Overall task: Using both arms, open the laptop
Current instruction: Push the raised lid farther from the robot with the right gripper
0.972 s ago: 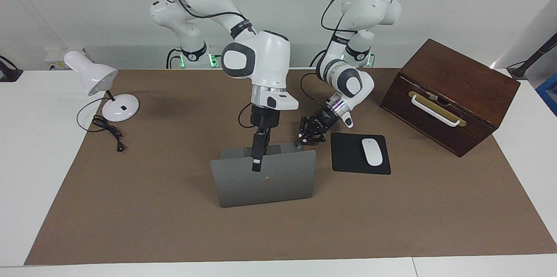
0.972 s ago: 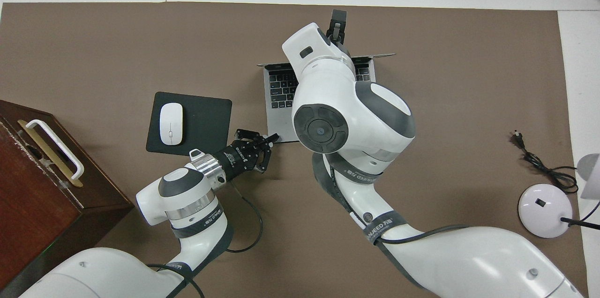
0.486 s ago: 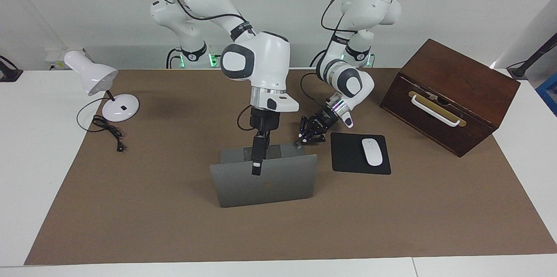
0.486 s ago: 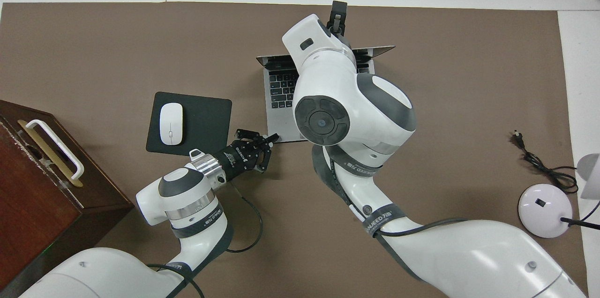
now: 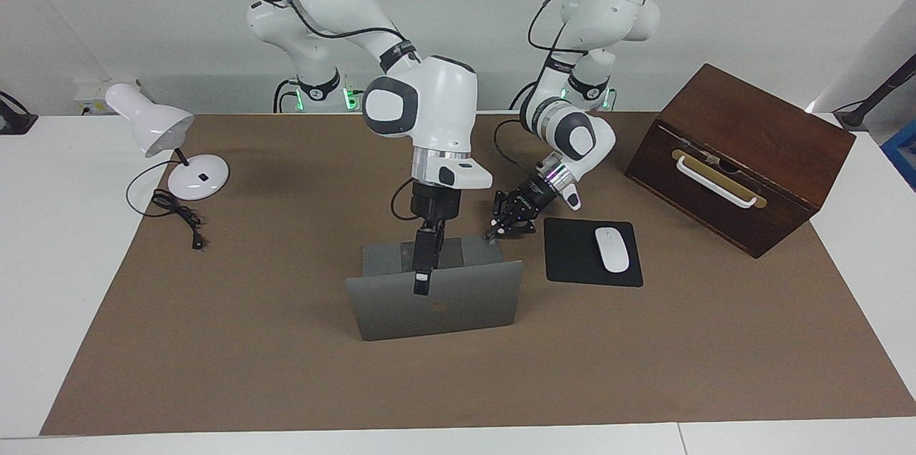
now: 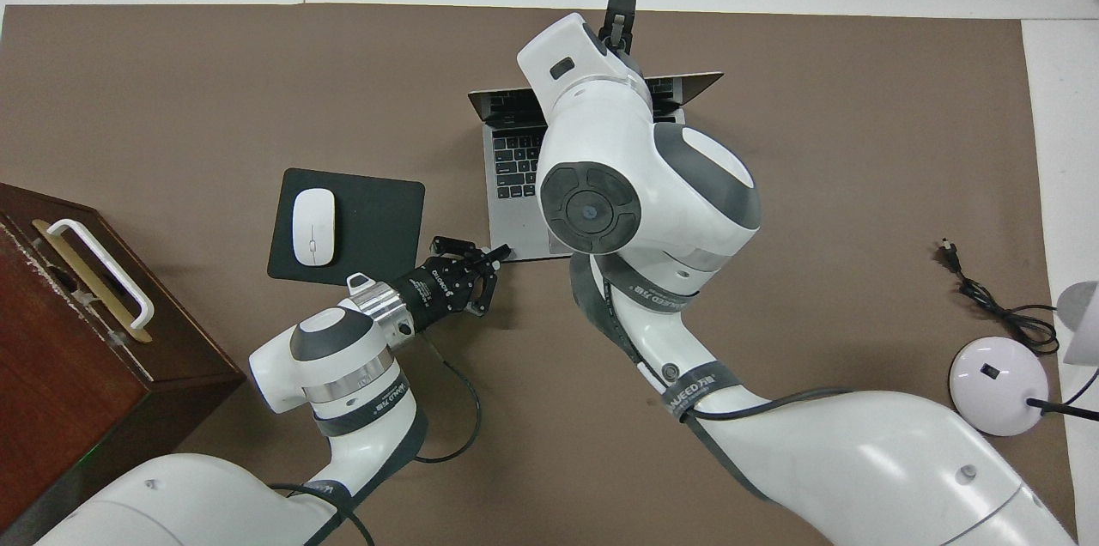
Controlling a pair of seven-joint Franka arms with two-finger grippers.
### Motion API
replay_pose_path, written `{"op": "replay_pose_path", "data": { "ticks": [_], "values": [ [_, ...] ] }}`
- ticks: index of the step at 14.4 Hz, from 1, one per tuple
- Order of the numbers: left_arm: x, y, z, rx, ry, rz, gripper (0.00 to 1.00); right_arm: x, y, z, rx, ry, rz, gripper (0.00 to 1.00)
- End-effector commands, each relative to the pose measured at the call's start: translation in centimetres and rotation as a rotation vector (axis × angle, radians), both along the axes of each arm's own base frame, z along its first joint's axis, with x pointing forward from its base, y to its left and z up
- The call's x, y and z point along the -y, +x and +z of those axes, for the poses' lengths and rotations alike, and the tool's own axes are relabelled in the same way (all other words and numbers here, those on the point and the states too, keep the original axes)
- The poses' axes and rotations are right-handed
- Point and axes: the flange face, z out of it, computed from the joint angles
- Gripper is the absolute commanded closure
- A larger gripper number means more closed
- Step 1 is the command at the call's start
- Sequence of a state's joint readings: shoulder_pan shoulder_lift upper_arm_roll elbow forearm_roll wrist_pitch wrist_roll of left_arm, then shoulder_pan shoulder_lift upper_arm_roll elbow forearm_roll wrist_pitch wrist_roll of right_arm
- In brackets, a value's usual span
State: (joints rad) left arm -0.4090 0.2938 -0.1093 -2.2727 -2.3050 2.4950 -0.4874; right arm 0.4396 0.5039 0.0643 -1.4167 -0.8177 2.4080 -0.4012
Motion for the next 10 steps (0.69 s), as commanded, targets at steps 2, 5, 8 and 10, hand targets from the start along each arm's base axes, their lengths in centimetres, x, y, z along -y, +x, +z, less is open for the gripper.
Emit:
{"op": "replay_pose_path", "data": {
  "ticks": [2, 5, 8, 10],
  "values": [
    [-0.8, 0.3, -1.5, -0.008, 0.014, 0.023, 1.00, -0.1, 1.4, 0.3, 0.046, -0.043, 0.029, 0.00],
    [-0.8, 0.3, -1.5, -0.008, 0.014, 0.023, 1.00, -0.2, 1.4, 0.3, 0.054, -0.056, 0.038, 0.00],
    [-0.8, 0.3, -1.5, -0.008, 0.014, 0.023, 1.00, -0.2, 1.3, 0.5, 0.038, -0.037, 0.020, 0.00],
    [-0.8, 0.3, -1.5, -0.008, 0.014, 0.023, 1.00, 1.3, 1.7, 0.4, 0.006, -0.021, -0.028, 0.00]
  ]
}}
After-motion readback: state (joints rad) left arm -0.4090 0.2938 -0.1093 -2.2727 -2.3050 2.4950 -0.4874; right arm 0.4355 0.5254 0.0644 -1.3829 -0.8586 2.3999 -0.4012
